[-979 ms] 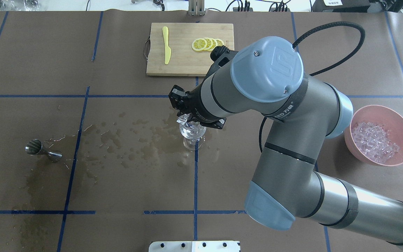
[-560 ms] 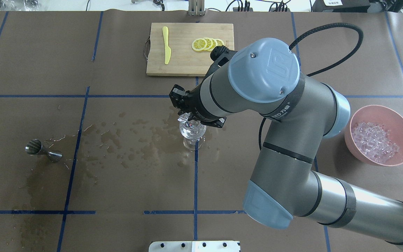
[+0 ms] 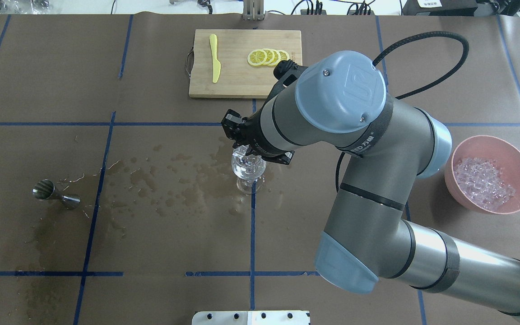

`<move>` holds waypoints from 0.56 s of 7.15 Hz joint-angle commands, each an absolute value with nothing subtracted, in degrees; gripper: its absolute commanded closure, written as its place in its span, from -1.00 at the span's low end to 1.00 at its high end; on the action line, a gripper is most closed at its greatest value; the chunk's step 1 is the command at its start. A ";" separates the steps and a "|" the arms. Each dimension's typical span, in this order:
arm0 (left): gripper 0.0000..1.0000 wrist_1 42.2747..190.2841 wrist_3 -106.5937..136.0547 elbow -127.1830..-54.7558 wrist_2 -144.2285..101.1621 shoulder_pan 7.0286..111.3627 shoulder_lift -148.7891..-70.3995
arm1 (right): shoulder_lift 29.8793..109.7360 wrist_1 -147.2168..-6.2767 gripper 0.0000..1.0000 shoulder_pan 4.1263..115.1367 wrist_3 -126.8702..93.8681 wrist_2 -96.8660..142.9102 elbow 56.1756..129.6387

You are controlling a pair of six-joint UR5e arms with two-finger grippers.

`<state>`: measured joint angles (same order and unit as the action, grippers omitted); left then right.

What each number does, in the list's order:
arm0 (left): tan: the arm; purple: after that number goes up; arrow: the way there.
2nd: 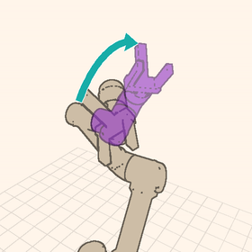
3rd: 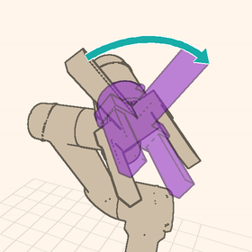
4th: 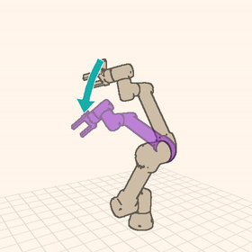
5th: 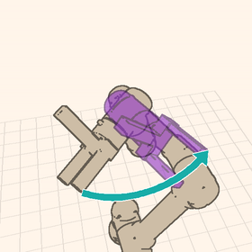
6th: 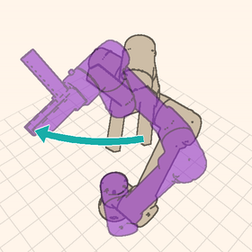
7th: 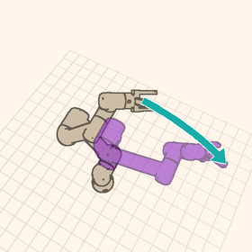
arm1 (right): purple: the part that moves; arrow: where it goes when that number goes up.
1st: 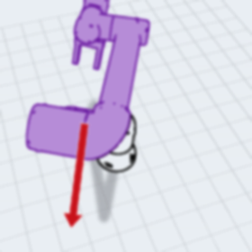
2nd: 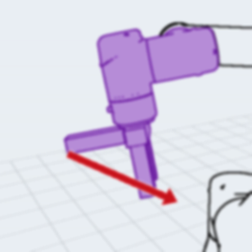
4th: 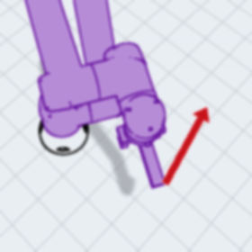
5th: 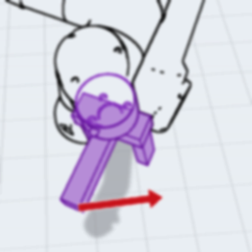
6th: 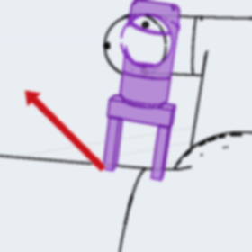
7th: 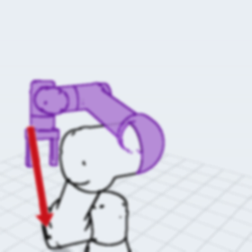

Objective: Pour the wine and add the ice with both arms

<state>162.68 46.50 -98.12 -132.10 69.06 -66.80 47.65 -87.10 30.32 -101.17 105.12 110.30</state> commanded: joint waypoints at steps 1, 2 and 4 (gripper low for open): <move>-1.00 162.69 46.58 -98.00 -132.10 69.08 -66.80 | 47.64 -87.10 -0.26 30.32 -100.99 105.12 110.13; -1.00 162.69 46.58 -98.00 -132.10 69.08 -66.80 | 47.64 -87.19 -0.27 30.32 -100.99 105.12 110.13; -1.00 162.69 46.58 -98.09 -131.66 69.00 -66.80 | 47.90 -87.19 -0.25 31.46 -100.81 105.55 110.30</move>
<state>162.68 46.58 -98.05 -131.98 69.07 -66.80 47.70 -87.18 30.69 -100.94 105.22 110.17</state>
